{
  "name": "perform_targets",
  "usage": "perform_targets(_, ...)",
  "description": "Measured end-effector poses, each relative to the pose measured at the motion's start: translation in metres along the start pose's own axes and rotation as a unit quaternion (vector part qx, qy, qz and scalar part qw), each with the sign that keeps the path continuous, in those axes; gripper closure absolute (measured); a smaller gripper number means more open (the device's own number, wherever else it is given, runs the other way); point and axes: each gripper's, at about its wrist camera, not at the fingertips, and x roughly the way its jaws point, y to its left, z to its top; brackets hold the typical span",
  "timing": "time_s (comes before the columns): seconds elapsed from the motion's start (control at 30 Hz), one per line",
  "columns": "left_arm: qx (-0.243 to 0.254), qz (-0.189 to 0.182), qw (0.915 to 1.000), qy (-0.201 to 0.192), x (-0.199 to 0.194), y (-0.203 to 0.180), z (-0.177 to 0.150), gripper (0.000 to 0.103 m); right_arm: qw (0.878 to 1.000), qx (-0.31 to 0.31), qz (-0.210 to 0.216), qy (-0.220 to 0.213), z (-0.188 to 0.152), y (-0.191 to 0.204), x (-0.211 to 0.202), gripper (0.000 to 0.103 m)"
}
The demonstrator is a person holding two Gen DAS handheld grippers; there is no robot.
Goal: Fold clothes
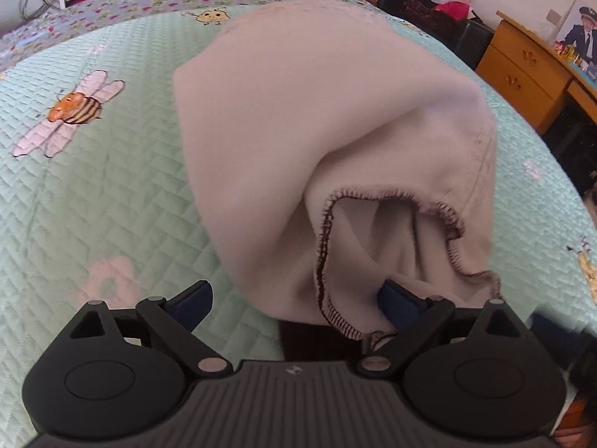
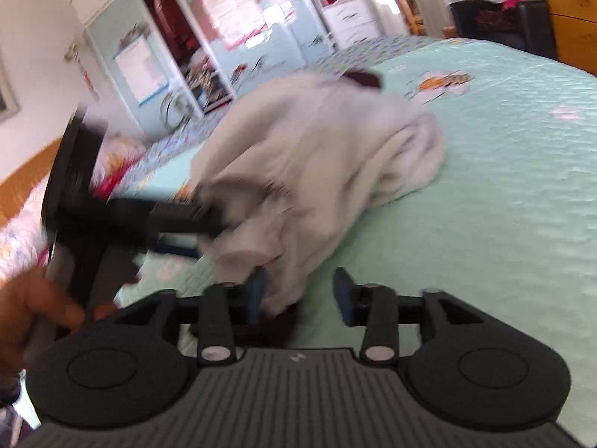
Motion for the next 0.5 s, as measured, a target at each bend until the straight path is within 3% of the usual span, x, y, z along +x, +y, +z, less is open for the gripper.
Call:
perform_targets(0.13, 0.002, 0.013, 0.9999, 0.001, -0.001, 0.009, -0.002, 0.004, 0.996, 0.056, -0.016, -0.067, 0.053, -0.045, 0.002, 0.053)
perform_targets(0.17, 0.002, 0.016, 0.9999, 0.002, -0.002, 0.01, -0.002, 0.004, 0.995, 0.067, -0.022, -0.073, 0.068, -0.057, 0.01, 0.045)
perform_targets(0.3, 0.011, 0.027, 0.9996, -0.003, -0.005, 0.01, -0.01, 0.003, 0.994, -0.007, -0.099, -0.042, 0.118, -0.08, 0.079, 0.044)
perform_targets(0.4, 0.023, 0.035, 0.9991, -0.006, -0.007, 0.008, -0.014, 0.002, 0.994, 0.012, -0.108, -0.028, 0.139, -0.097, 0.129, 0.044)
perform_targets(0.5, 0.015, 0.034, 0.9993, -0.003, -0.006, 0.012, -0.015, 0.0, 0.989, 0.019, -0.145, -0.01, 0.147, -0.11, 0.166, 0.044)
